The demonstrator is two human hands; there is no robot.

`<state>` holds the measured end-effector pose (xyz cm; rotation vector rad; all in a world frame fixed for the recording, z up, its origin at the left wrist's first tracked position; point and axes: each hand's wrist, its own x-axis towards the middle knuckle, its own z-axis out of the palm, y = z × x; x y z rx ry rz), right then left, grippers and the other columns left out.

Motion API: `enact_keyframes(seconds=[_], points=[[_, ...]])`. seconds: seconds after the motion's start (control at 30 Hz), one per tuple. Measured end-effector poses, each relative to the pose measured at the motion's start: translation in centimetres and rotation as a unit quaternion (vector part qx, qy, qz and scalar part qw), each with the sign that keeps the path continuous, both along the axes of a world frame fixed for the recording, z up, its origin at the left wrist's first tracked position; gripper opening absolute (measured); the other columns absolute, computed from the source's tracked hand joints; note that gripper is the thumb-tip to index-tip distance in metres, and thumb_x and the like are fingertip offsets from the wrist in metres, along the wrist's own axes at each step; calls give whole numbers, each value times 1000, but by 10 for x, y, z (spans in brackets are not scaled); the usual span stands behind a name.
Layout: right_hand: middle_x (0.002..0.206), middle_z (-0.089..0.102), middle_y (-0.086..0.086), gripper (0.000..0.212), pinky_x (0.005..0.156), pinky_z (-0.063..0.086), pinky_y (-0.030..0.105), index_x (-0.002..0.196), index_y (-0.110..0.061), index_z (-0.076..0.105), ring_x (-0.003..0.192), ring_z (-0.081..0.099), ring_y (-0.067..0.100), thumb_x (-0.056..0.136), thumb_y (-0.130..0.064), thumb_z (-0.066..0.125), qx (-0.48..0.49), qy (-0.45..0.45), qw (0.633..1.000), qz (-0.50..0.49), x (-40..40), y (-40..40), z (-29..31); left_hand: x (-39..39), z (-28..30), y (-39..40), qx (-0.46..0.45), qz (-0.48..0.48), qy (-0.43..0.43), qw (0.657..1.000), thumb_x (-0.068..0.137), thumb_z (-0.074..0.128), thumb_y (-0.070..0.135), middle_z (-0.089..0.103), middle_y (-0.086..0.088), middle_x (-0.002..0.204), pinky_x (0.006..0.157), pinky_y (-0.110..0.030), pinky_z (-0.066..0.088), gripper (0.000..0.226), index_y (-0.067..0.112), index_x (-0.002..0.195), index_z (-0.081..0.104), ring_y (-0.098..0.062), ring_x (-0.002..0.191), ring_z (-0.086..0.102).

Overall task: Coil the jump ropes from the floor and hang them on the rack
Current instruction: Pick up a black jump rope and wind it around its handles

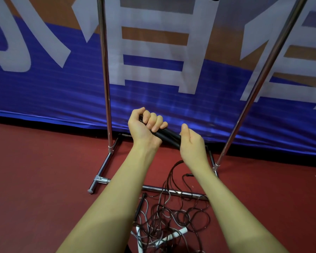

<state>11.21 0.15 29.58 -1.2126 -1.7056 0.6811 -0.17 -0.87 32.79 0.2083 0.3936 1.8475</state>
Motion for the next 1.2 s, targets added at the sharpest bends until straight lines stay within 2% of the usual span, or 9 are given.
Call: enact_keyframes(seconds=[0.13, 0.23, 0.4, 0.47, 0.6, 0.73, 0.8, 0.93, 1.2], points=[[43, 47, 1, 57, 52, 37, 27, 63, -6, 52, 45, 43, 13, 100, -44, 33, -105, 46, 993, 27, 0, -3, 2, 4, 1, -2, 9, 10, 17, 1000, 85, 39, 18, 19, 4, 37, 39, -20, 24, 45, 18, 42, 27, -12, 32, 17], [45, 39, 1, 56, 55, 32, 31, 55, -10, 39, 51, 40, 21, 101, -42, 34, -98, 36, 994, -16, 1, -1, 4, 7, 0, -2, 13, 1, 29, 999, 86, 39, 18, 20, 4, 36, 41, -20, 27, 46, 17, 41, 29, -12, 33, 19], [51, 37, 4, 55, 58, 19, 35, 52, -10, 29, 63, 39, 27, 104, -29, 29, -52, -31, 995, -75, 9, 9, 4, 0, -6, 7, -54, 3, 170, 984, 97, 43, 18, 55, -1, 55, 64, -29, 49, 35, 11, 64, 54, -18, 57, 56], [51, 37, 3, 56, 58, 16, 34, 50, -11, 30, 63, 39, 27, 104, -26, 29, -38, -55, 993, -99, 16, 12, 3, -7, -12, 9, -96, 74, 351, 929, 97, 48, 13, 68, 1, 77, 74, -23, 50, 22, 12, 84, 66, -16, 80, 64], [50, 37, 1, 55, 57, 14, 33, 51, -13, 30, 62, 39, 29, 104, -25, 30, -4, -99, 989, -110, 24, 13, 1, -13, -13, 3, -48, 158, 642, 749, 98, 48, 19, 67, 6, 103, 87, -14, 43, 20, 17, 99, 68, -8, 103, 58], [52, 39, 1, 53, 58, 14, 32, 51, -17, 29, 61, 37, 28, 103, -26, 33, 34, -101, 991, -82, 20, 9, 2, -3, -24, 2, 51, 244, 862, 441, 95, 30, 38, 59, -1, 70, 75, -36, 41, 45, 12, 66, 53, -24, 73, 52], [47, 35, -1, 53, 57, 14, 31, 51, -16, 27, 53, 34, 23, 103, -25, 35, 46, -85, 994, -56, 19, 5, 4, -3, -33, 0, 26, 268, 896, 354, 95, 28, 38, 54, -2, 54, 65, -35, 39, 49, 16, 54, 43, -29, 60, 52], [45, 28, -4, 53, 52, 18, 32, 52, -17, 24, 46, 26, 12, 102, -25, 37, 40, -58, 997, -11, 19, -3, 4, -2, -36, -6, -31, 287, 903, 319, 93, 27, 40, 47, -4, 37, 47, -23, 23, 55, 19, 43, 34, -30, 38, 49], [51, 29, -10, 50, 51, 29, 28, 56, -10, 35, 52, 27, 8, 99, -33, 44, -8, 28, 999, 44, 18, -4, 1, -1, -27, -12, -125, 186, 934, 278, 102, 23, 37, 65, -12, 72, 60, -32, 27, 57, 11, 60, 52, -35, 78, 62]])
